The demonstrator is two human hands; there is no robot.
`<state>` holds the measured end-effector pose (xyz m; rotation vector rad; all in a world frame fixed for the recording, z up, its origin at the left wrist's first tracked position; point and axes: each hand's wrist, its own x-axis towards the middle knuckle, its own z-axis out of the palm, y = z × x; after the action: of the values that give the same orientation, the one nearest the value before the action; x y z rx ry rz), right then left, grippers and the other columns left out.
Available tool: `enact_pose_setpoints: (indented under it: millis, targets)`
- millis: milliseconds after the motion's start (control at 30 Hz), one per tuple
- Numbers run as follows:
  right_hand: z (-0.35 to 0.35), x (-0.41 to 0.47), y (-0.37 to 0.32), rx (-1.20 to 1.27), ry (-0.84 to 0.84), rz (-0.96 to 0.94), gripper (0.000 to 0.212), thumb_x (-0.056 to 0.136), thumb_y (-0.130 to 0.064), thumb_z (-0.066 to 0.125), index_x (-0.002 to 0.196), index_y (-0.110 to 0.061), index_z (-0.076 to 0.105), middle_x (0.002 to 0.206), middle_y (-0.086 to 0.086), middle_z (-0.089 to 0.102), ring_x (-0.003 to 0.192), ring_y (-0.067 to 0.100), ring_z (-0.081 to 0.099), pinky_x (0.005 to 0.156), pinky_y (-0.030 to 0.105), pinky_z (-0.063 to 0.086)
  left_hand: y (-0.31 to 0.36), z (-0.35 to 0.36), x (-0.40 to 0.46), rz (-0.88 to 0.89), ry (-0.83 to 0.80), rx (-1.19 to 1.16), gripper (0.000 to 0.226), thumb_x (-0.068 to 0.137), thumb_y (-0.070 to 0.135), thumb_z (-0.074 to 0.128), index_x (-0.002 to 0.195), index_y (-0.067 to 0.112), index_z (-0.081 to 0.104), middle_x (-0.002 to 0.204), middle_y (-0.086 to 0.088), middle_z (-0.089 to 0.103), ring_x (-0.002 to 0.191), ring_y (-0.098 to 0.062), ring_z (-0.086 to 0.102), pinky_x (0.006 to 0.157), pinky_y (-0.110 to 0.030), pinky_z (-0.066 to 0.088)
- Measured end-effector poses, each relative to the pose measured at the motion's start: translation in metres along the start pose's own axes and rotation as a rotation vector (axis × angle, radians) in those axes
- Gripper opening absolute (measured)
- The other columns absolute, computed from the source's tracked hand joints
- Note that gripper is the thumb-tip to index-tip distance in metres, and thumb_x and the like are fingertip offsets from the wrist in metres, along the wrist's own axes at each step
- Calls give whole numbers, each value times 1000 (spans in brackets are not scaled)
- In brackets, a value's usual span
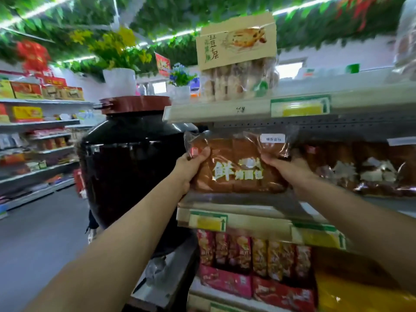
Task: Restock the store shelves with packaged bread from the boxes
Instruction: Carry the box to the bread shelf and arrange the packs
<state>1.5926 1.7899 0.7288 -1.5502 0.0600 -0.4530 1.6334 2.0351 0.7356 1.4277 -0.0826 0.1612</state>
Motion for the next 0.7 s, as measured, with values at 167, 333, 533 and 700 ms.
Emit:
enact_pose_setpoints:
  millis: [167,333,533,700]
  targets:
    - [14,28,4,-129,89,-49,68,68,-36,86,125,-20,53,123,4,64,111,23,62,102,44,48,-12,5,44,24,-80,-39,61,63,43,84,116,20,65,107,-12,74,97,-32,71,88,-54,56]
    - [20,40,11,-159,133,-52,55,81,-23,78,127,-14,49,124,4,59,111,21,56,96,34,46,-26,12,75,51,-91,-41,24,80,29,79,99,27,66,103,-9,73,98,-32,70,90,-56,55]
    - [24,50,35,-241,97,24,60,80,-27,78,130,-16,48,128,4,60,116,23,57,100,37,45,-48,10,87,46,-97,24,20,83,31,77,100,30,66,108,-9,73,99,-29,70,94,-50,55]
    - [24,51,38,-253,88,19,65,77,-18,82,131,-12,46,120,2,60,104,17,56,89,28,42,-43,12,83,36,-90,78,22,86,34,74,105,27,63,110,-10,72,97,-28,70,89,-44,57]
